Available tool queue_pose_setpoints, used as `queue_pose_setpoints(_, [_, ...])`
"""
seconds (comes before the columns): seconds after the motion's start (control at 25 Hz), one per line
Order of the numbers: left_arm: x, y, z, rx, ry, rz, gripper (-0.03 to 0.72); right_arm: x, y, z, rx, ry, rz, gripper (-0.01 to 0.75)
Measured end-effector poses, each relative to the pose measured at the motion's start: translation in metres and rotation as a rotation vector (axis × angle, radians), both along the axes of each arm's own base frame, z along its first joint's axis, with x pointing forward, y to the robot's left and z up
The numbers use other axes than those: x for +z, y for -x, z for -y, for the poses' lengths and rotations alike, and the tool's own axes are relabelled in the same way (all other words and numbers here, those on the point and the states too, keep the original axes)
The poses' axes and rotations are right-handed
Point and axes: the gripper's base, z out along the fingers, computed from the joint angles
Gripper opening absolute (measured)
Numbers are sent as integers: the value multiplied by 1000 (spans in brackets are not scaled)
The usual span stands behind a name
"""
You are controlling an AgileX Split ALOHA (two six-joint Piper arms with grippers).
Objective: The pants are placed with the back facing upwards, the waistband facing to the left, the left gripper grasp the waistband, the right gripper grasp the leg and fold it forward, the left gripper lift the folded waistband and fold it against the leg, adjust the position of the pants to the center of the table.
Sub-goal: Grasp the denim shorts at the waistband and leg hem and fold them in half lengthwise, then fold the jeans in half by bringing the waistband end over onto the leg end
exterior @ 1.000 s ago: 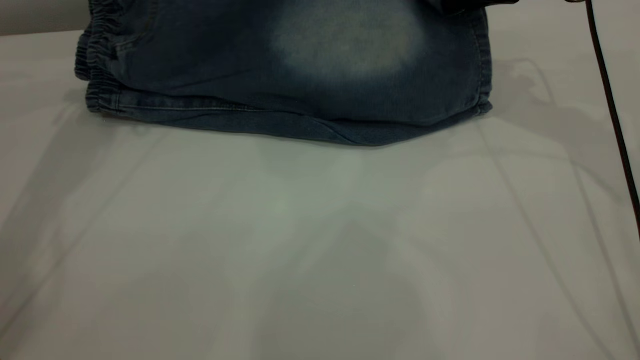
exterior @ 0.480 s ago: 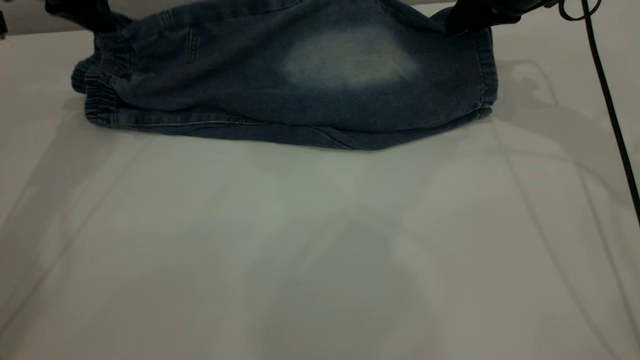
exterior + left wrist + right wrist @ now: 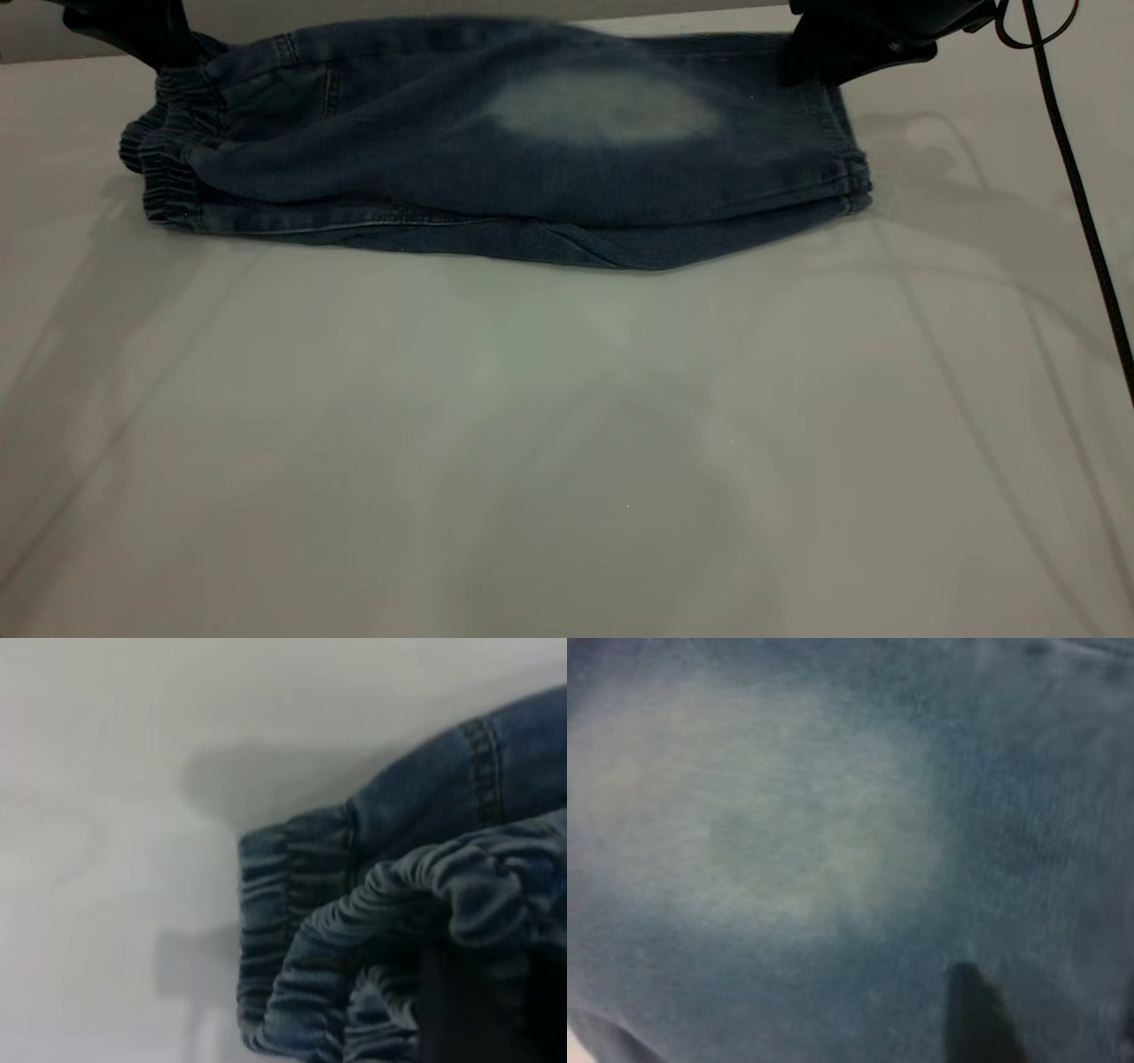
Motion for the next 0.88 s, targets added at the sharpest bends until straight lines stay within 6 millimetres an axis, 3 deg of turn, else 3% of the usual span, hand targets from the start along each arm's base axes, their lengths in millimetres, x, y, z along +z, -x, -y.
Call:
queue_pose_setpoints(0.16, [4, -4, 0, 0, 2, 50, 408, 3, 1, -1, 7, -15, -4, 479])
queue_pose_setpoints(0.32, [22, -10, 0, -4, -2, 122, 538, 19, 1, -2, 1, -37, 17, 523])
queue_pose_setpoints(0.48, [33, -8, -6, -11, -38, 68, 567, 37, 5, -5, 36, -70, 32, 527])
queue_pose_setpoints(0.64, [28, 0, -29, 7, -97, -31, 570, 42, 4, -8, 39, -98, 19, 527])
queue_pose_setpoints(0.88, [13, 1, -37, -7, -113, -80, 571, 47, 3, -16, 59, -102, 14, 527])
